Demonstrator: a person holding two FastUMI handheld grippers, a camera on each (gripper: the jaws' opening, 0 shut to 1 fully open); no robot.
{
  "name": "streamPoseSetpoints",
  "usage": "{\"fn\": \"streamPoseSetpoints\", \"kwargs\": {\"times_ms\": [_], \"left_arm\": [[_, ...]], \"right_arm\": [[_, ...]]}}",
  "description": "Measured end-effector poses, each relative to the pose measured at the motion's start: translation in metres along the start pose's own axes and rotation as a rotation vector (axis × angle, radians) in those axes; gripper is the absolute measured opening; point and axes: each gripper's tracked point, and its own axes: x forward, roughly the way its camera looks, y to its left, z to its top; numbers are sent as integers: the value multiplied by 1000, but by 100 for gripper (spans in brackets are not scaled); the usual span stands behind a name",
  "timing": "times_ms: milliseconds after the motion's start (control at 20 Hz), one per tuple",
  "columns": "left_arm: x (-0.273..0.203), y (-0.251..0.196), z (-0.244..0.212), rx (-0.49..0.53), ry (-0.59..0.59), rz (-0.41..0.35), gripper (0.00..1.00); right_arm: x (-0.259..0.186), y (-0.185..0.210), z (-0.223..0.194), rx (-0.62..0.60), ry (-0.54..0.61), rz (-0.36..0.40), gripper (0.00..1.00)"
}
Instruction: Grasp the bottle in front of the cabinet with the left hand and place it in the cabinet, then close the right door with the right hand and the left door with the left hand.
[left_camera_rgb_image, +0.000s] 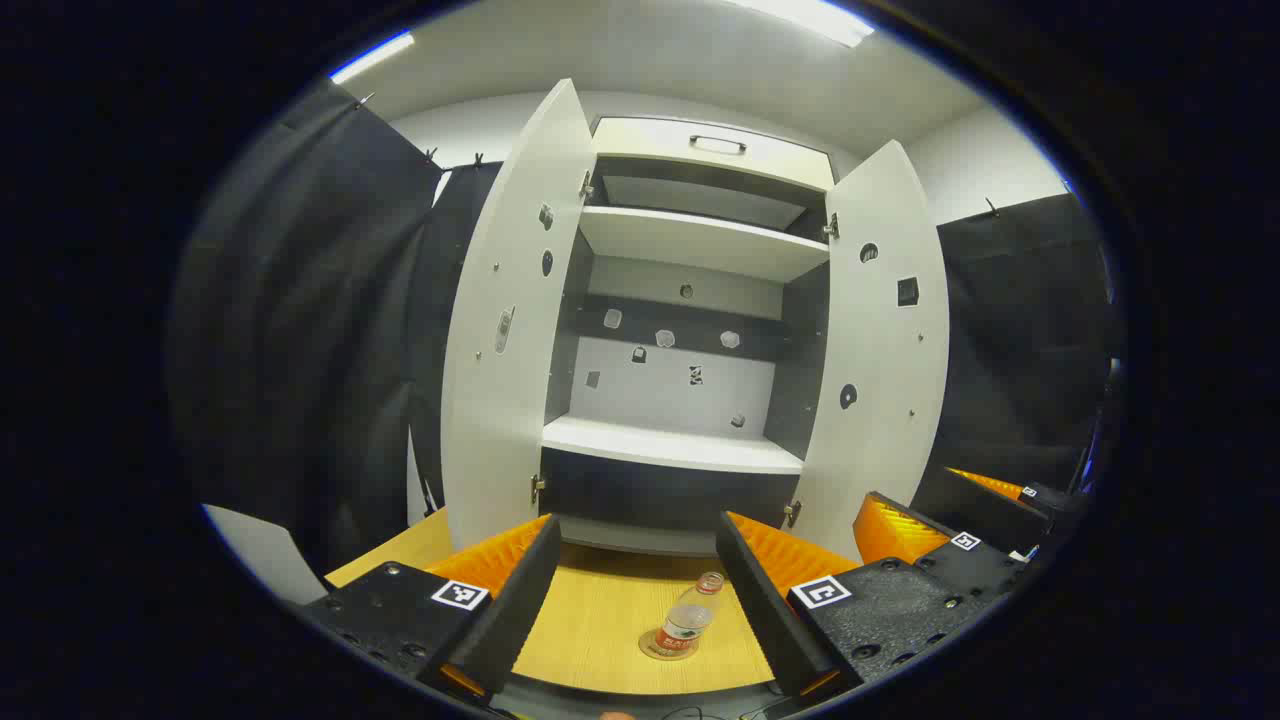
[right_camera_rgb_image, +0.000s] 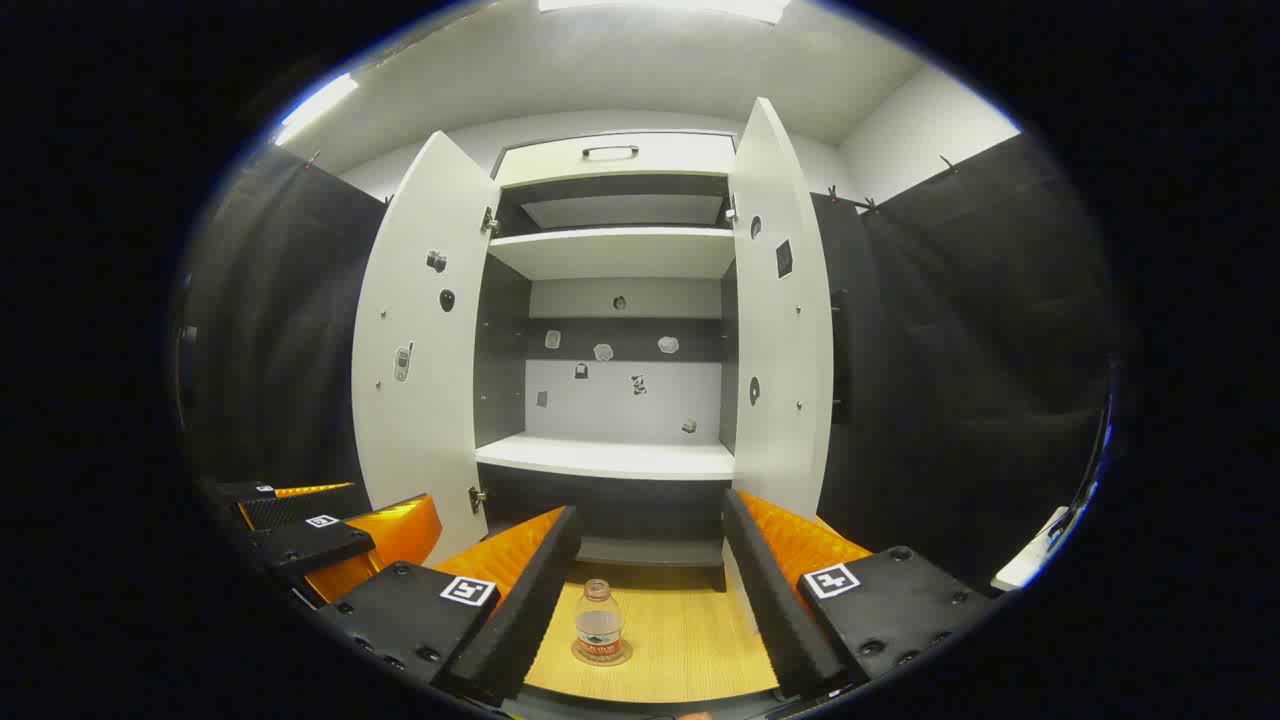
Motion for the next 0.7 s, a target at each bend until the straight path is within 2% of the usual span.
{"fn": "streamPoseSetpoints", "kwargs": {"times_ms": [150, 200, 700], "left_arm": [[3, 4, 5, 15, -13, 10, 95], [4, 5, 5, 19, -14, 14, 95], [6, 12, 13, 36, -34, 37, 95]], "right_arm": [[1, -1, -3, 8, 15, -5, 89], [1, -4, -2, 7, 16, -12, 96], [4, -19, 6, -23, 2, -58, 95]]}}
